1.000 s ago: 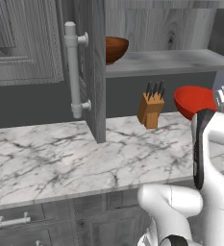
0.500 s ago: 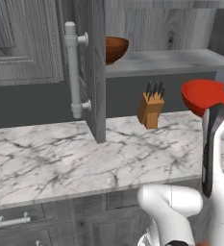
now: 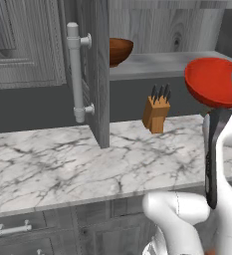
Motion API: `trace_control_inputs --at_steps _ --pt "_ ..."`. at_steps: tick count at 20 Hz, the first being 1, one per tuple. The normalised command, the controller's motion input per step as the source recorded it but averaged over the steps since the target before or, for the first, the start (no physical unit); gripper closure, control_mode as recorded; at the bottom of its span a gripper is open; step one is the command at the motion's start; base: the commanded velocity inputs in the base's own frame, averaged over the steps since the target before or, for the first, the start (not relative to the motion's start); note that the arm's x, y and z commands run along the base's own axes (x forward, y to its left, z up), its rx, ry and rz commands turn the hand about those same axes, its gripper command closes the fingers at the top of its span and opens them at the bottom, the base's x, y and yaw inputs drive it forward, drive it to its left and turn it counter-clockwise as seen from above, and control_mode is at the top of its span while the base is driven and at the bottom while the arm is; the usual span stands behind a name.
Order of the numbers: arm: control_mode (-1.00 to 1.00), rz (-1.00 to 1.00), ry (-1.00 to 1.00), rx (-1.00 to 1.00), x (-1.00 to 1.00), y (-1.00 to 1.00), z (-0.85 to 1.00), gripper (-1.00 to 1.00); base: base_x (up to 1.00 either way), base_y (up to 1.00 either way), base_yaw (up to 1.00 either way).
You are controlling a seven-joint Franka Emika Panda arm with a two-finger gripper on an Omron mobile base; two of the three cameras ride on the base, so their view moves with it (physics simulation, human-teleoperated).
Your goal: Open the cabinet. Pick the bowls from the counter and place them in the cabinet. Then close the cabinet.
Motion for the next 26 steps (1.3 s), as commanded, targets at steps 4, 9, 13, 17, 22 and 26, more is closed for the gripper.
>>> trace_control_inputs --at_steps 4,9,13,17,22,26 --pt "-1.00 0.00 0.00 0.00 0.52 0.00 0.22 1.00 0.00 0.00 0.00" --pt "-1.00 0.00 0.07 0.00 0.34 0.00 0.56 1.00 0.00 0.00 0.00" --pt "-1.00 0.00 0.00 0.00 0.35 0.00 0.53 1.00 0.00 0.00 0.00" --pt "-1.00 0.00 0.00 0.00 0.49 -0.02 0.18 1.00 0.00 0.00 0.00" --pt "-1.00 0.00 0.00 0.00 0.59 -0.01 0.00 1.00 0.00 0.00 0.00" --pt "-1.00 0.00 -0.01 0.00 0.51 -0.01 -0.03 1.00 0.00 0.00 0.00"
